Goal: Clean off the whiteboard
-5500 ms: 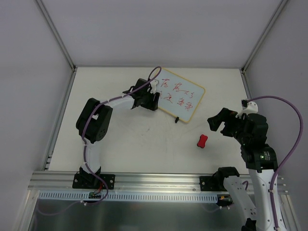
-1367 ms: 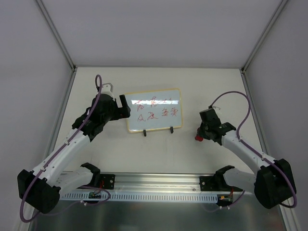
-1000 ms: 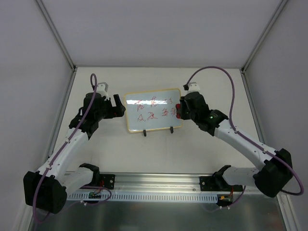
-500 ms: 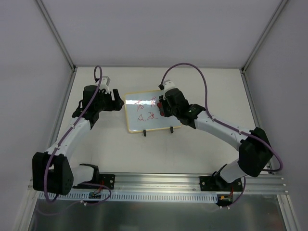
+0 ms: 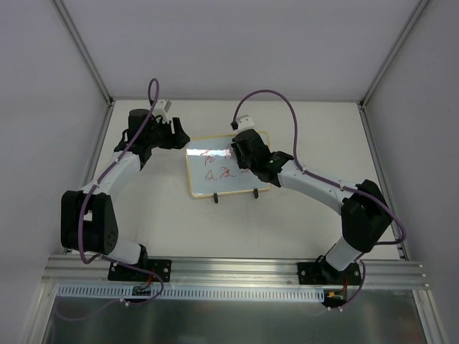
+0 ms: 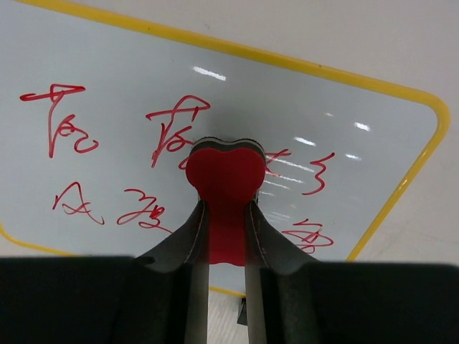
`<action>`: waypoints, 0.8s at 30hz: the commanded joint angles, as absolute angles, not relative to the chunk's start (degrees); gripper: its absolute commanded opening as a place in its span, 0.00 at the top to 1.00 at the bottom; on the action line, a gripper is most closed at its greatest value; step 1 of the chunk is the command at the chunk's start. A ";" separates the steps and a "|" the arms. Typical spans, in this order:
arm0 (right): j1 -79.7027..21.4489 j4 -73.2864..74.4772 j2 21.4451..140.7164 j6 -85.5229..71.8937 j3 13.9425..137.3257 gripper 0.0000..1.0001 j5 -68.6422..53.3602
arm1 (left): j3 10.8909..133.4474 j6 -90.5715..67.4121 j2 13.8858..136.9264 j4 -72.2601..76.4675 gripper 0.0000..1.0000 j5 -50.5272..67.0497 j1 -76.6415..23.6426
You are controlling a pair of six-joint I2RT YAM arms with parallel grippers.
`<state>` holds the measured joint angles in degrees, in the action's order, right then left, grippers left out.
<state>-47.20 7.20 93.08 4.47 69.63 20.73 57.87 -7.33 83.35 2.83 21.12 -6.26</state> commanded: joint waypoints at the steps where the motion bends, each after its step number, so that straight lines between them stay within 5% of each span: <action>1: -47.46 5.19 94.57 2.73 73.12 1.00 26.63 | 60.73 -6.77 84.99 6.68 0.39 25.48 -5.80; 24: -47.99 5.10 95.27 0.18 72.51 1.00 25.49 | 58.45 -5.45 89.21 9.49 0.60 34.98 -5.71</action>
<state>-47.35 7.07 96.05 1.23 71.13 23.79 58.22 -6.61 89.03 7.03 32.38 -6.26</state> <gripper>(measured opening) 0.211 0.406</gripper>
